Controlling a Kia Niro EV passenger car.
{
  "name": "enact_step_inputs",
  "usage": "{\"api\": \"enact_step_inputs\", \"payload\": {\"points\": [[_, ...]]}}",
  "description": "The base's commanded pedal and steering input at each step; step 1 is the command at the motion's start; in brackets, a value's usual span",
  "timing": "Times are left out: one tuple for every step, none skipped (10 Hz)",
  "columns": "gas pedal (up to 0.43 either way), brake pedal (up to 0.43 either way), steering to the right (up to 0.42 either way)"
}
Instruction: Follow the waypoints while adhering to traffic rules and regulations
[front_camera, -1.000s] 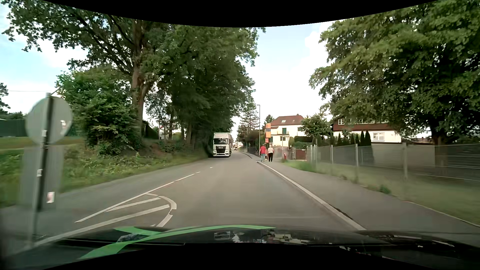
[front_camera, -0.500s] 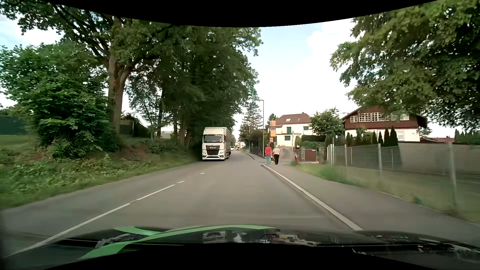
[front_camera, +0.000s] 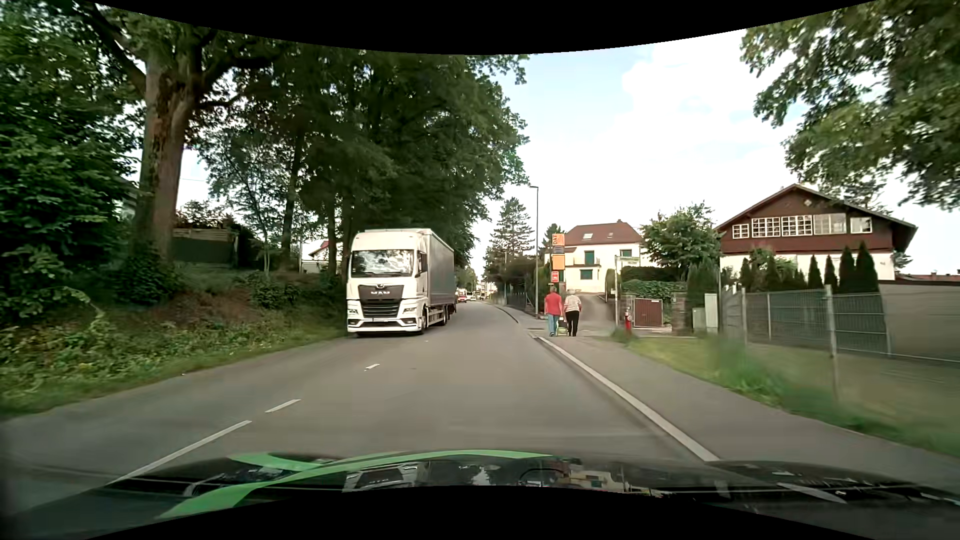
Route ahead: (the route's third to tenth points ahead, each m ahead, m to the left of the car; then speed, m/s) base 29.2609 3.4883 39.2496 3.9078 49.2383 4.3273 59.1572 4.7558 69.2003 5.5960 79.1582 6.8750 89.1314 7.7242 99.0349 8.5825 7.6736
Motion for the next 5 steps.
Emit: {"api": "enact_step_inputs", "payload": {"points": [[0.169, 0.0, -0.018], [0.169, 0.0, -0.018], [0.177, 0.0, -0.017], [0.177, 0.0, -0.017], [0.177, 0.0, -0.015]]}}
